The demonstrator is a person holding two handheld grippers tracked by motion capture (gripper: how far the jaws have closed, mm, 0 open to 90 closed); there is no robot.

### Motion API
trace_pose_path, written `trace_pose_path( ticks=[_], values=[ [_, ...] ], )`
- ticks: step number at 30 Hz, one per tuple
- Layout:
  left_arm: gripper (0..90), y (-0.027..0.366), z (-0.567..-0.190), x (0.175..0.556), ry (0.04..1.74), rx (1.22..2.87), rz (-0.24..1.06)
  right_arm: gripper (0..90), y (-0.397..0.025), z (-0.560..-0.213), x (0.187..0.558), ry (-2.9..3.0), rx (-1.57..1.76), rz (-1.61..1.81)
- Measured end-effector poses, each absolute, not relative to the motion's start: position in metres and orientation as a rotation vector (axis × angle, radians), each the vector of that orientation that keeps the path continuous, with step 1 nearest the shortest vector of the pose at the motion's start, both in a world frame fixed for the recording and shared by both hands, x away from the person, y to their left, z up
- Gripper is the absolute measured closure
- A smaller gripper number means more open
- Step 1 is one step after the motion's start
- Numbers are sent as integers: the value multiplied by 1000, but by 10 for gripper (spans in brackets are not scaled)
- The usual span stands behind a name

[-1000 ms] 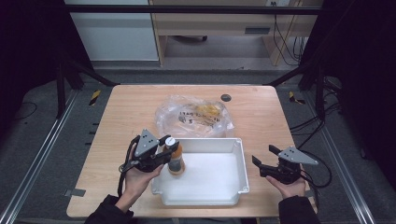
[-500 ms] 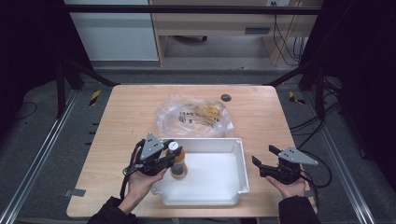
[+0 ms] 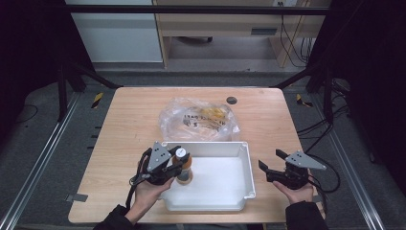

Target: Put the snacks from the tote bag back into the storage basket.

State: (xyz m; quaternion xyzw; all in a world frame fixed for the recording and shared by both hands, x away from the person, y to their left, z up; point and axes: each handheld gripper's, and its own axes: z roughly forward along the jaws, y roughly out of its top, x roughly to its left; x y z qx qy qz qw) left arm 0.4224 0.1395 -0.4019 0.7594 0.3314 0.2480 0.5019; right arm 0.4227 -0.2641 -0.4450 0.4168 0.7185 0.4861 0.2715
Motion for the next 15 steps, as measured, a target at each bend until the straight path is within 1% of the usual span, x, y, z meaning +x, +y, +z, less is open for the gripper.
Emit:
trace_pose_path(
  ticks=[6, 10, 15],
  values=[
    [579, 139, -403, 421, 805, 1829, 607, 204, -264, -446, 423, 1937, 1125, 1306],
    [554, 139, -404, 421, 819, 1826, 605, 199, -264, -446, 422, 1938, 1127, 1305],
    [447, 144, -402, 419, 815, 1807, 610, 189, -266, -447, 421, 1936, 1132, 1303]
  ],
)
